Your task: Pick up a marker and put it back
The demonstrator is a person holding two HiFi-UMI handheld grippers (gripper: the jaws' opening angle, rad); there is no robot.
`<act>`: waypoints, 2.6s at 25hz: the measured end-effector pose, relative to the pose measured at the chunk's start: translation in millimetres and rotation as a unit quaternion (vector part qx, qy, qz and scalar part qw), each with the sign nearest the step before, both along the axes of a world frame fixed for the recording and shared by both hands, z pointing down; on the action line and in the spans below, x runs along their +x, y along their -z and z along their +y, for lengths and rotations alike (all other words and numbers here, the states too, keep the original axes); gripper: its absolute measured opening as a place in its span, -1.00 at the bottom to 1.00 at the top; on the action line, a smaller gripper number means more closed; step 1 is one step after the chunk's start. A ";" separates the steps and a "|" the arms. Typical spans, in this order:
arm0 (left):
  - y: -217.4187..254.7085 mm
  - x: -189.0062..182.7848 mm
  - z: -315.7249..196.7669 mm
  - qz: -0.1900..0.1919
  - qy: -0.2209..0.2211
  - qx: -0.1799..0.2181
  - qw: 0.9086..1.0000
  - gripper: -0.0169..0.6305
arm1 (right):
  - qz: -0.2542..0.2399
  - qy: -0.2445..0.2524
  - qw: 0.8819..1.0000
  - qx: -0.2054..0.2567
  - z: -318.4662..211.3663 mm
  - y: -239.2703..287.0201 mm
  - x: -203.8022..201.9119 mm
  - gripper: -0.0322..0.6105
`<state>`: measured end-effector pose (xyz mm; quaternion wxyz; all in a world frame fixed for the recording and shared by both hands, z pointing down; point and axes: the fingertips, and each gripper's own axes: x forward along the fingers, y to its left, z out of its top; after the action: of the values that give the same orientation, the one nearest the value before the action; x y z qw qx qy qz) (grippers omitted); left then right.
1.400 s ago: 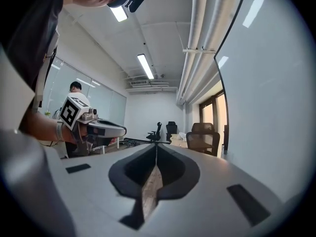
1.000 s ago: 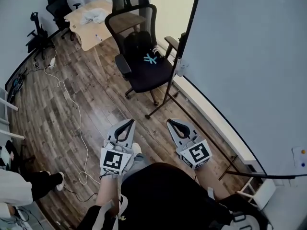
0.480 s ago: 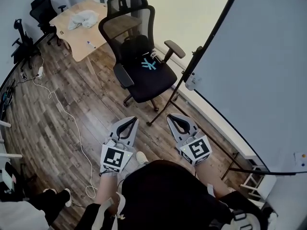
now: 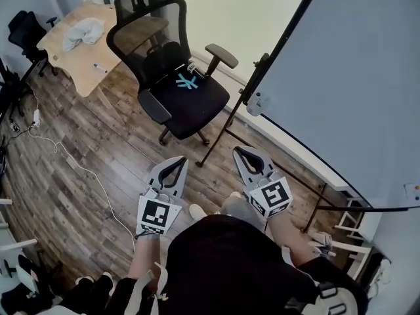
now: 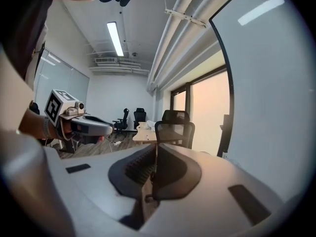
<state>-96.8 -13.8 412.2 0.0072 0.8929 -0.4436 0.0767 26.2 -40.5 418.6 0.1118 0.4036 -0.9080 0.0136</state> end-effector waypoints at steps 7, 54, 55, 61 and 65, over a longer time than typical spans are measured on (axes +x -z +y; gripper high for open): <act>-12.4 17.8 -28.8 -0.003 -0.025 -0.021 0.999 -0.92 | 0.004 -0.055 0.998 -0.010 -30.7 -15.1 40.1 -0.84; -36.3 88.4 -193.5 -0.052 0.030 -0.063 0.996 -0.92 | 0.070 -0.029 0.995 -0.069 -233.9 -103.9 122.3 -0.56; -36.5 87.8 -193.4 -0.052 0.032 -0.062 0.996 -0.92 | 0.073 -0.029 0.995 -0.067 -234.2 -104.1 122.3 -0.60; -35.2 89.8 -190.8 -0.050 0.048 -0.070 0.995 -0.92 | 0.073 -0.017 0.995 -0.064 -232.4 -103.5 123.6 -0.66; -30.7 91.0 -187.8 -0.048 0.053 -0.062 0.996 -0.92 | 0.071 -0.014 0.995 -0.069 -231.1 -102.0 124.8 -0.66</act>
<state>-5.8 -201.6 442.9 0.0454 0.8612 -0.4848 0.1459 151.0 -271.6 520.7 0.2032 0.4071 -0.8891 0.0495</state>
